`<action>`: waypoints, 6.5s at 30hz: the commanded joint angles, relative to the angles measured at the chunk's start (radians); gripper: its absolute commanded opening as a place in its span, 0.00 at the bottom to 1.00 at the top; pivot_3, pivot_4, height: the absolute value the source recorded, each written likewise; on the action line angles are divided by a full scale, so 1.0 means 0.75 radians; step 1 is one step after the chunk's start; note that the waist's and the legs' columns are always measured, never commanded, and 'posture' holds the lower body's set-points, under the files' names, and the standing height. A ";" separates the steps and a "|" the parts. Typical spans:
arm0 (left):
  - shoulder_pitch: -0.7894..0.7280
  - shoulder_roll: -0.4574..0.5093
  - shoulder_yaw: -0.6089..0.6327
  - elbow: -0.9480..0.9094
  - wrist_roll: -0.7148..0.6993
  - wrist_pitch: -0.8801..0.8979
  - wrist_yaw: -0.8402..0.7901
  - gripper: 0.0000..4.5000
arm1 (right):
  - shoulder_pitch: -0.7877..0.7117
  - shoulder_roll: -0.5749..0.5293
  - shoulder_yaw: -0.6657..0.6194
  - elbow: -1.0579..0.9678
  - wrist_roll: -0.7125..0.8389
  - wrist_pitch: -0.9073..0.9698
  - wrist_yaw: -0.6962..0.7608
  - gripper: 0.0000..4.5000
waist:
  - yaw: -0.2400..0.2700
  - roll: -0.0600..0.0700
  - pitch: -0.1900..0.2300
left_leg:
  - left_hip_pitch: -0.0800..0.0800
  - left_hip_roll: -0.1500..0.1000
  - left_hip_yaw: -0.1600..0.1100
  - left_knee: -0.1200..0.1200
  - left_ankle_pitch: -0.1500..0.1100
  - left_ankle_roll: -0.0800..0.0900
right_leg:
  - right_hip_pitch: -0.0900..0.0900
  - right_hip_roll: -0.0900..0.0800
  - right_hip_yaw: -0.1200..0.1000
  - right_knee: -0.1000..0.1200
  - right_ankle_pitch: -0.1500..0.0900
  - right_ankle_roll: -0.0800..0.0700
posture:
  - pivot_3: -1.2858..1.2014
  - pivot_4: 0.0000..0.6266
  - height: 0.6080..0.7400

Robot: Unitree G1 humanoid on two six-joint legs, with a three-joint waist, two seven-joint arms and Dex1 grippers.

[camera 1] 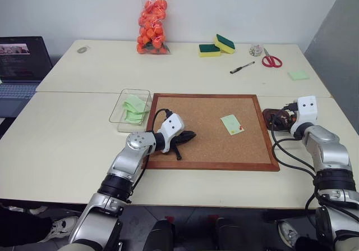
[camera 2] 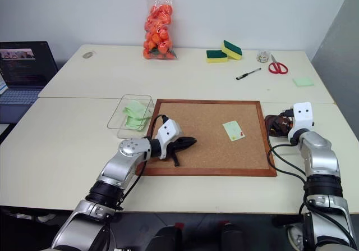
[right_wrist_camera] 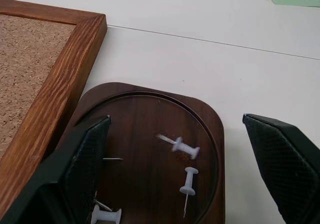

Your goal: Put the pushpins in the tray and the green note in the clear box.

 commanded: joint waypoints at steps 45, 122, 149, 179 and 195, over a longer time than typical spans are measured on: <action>0.029 0.005 -0.047 0.000 0.013 0.005 -0.019 0.00 | 0.436 0.058 0.100 -0.840 0.236 0.021 0.262 1.00 | 0.001 0.001 -0.001 | 0.000 0.000 -0.001 0.000 0.000 0.000 | 0.001 0.000 0.000 0.000 0.000 0.000 | 0.52 0.24 1.00; 0.069 0.006 -0.057 -0.040 0.017 0.017 -0.022 0.00 | 0.333 0.172 0.039 -0.694 0.183 -0.170 0.127 0.00 | 0.001 0.001 -0.001 | 0.000 0.000 -0.001 0.000 0.000 0.000 | 0.000 0.001 -0.001 0.000 0.000 0.000 | 0.52 0.24 1.00; 0.063 -0.014 -0.066 -0.037 0.022 0.017 -0.015 0.00 | -0.017 0.001 -0.039 0.083 0.046 -0.267 0.008 0.37 | 0.002 0.002 -0.001 | 0.000 0.000 0.000 0.001 0.000 0.000 | 0.001 0.000 0.000 0.000 0.000 0.000 | 0.52 0.24 1.00; 0.071 -0.015 -0.065 -0.031 0.020 0.010 -0.018 0.00 | 0.559 0.079 0.193 -0.953 0.233 -0.079 0.250 0.91 | 0.002 0.002 -0.001 | 0.001 0.000 -0.001 0.001 0.000 0.000 | 0.002 0.000 -0.001 0.000 0.000 0.000 | 0.52 0.24 1.00; 0.086 -0.005 -0.064 -0.059 0.020 0.021 -0.016 0.00 | 0.434 0.183 0.324 -0.698 0.138 -0.183 0.273 0.91 | 0.003 0.002 -0.001 | 0.001 0.000 -0.002 0.001 0.000 0.000 | 0.001 0.001 -0.001 0.000 0.000 0.000 | 0.52 0.24 1.00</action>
